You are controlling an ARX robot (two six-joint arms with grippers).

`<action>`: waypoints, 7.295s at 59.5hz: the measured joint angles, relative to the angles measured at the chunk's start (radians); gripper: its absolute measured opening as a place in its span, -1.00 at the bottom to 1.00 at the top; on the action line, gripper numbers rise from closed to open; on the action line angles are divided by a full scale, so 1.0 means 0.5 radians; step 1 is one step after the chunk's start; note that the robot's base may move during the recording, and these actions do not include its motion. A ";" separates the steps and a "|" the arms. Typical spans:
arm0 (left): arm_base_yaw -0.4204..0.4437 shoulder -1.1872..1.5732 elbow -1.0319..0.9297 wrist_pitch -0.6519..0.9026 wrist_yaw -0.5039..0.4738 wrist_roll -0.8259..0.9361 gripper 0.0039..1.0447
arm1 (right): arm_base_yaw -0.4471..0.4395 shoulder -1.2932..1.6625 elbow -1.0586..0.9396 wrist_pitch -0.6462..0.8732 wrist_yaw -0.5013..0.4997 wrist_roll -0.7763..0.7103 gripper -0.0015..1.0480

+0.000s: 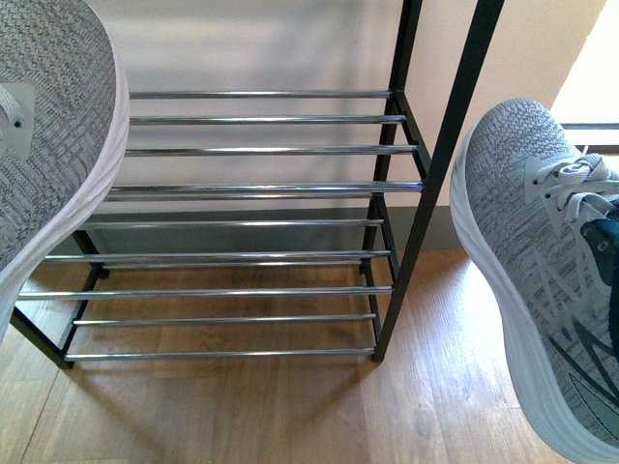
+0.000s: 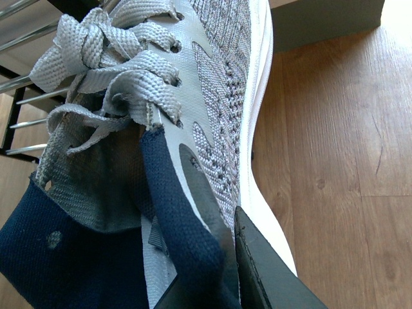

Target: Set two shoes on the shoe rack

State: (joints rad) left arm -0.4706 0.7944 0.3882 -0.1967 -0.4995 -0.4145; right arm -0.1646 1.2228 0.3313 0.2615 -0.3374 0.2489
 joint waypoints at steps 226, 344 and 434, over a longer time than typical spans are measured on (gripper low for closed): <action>0.000 -0.003 -0.001 0.000 0.002 0.005 -0.98 | 0.697 0.809 1.376 -0.159 0.909 0.334 -0.97; 0.000 -0.003 -0.001 0.000 0.002 0.004 -0.98 | 0.436 0.694 1.370 0.053 0.472 0.052 0.82; 0.000 -0.003 -0.001 0.000 0.002 0.004 -0.98 | 0.319 -1.138 -0.461 0.565 0.655 -0.491 -0.97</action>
State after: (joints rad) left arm -0.4706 0.7929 0.3878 -0.1967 -0.4988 -0.4126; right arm -0.0051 0.6537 0.1009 0.5442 -0.0101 0.0036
